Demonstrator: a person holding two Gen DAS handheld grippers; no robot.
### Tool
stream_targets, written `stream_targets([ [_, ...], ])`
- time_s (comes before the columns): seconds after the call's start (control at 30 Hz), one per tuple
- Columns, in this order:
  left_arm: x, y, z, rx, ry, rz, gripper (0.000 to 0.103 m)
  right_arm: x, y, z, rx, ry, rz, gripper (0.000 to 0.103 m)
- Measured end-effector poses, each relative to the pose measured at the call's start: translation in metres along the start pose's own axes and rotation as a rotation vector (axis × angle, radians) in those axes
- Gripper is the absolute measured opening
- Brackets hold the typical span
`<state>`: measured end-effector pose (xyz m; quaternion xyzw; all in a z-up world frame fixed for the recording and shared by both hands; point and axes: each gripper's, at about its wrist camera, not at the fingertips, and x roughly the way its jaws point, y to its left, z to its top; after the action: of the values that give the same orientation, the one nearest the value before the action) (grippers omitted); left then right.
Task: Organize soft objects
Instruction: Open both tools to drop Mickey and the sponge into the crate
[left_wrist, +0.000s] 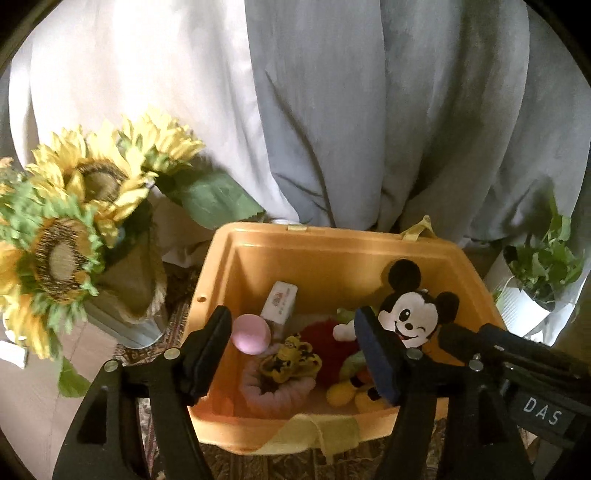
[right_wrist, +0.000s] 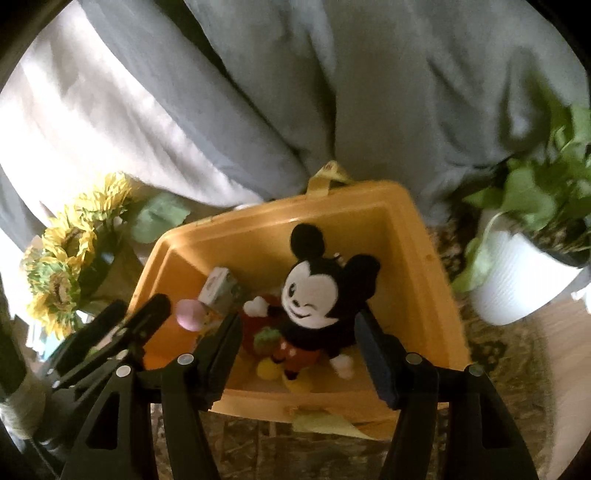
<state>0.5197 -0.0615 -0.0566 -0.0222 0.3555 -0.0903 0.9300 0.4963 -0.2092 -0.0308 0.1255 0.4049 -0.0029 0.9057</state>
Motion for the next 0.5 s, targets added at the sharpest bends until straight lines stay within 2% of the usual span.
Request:
stream_targets([
  [0.2,-0.032,-0.001,-0.003,0.005,-0.035,0.028,0.069,-0.03,0.005,-0.01,-0.046,-0.053,-0.057,0.064],
  [0.5,-0.109,-0.006,-0.028,0.071,-0.139,0.111,0.079,-0.086,0.014,-0.048,-0.09,-0.125,-0.13,0.064],
])
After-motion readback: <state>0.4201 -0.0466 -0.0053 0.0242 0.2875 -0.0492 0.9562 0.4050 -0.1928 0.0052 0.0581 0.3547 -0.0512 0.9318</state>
